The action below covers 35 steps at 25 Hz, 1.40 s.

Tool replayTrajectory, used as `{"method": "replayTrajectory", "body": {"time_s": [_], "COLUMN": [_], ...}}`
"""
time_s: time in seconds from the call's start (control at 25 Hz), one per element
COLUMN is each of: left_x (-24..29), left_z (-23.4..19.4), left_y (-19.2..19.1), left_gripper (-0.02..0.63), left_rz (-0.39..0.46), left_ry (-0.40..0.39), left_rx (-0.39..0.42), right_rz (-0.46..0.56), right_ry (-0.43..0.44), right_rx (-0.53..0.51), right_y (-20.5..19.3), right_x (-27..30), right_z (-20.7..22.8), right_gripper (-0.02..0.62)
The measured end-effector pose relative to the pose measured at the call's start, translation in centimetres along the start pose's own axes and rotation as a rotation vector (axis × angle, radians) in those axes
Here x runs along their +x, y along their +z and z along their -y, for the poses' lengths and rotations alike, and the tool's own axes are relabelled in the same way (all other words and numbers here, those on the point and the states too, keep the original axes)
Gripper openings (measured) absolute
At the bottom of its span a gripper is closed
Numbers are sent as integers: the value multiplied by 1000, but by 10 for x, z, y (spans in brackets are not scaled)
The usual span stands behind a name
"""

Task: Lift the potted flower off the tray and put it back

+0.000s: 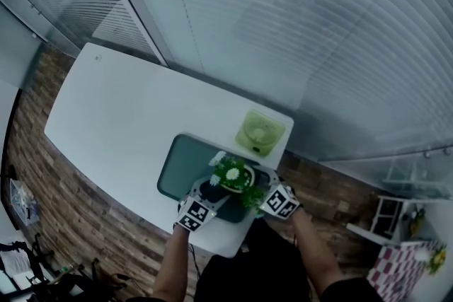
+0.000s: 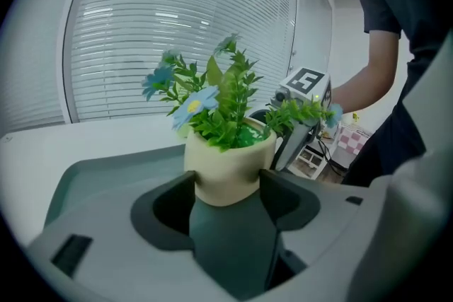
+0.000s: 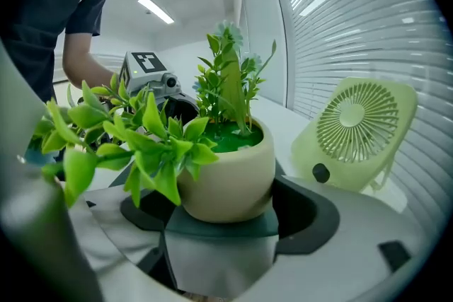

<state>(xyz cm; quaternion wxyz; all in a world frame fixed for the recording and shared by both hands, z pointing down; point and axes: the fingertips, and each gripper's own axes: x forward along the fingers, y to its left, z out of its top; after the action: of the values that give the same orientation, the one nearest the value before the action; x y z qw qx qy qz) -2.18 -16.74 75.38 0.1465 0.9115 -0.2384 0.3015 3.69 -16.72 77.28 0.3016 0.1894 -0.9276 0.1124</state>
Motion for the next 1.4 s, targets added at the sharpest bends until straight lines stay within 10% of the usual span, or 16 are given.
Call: {"method": "replayTrajectory", "body": {"time_s": [0.68,1.4], "left_x": [1,-84], "left_z": [-3,12], "left_y": [-5,9], "left_gripper": [278,278], "left_rz": [-18,286], "left_ry": [25,208], "left_rx": [-35,-198], "right_rz": [54,91], "right_ry": [-26,-241], "right_rx": [8,146], "right_y": [-1,-18], "right_x": [3,-82], "right_z": [2,-13], "right_gripper": [388,387]}}
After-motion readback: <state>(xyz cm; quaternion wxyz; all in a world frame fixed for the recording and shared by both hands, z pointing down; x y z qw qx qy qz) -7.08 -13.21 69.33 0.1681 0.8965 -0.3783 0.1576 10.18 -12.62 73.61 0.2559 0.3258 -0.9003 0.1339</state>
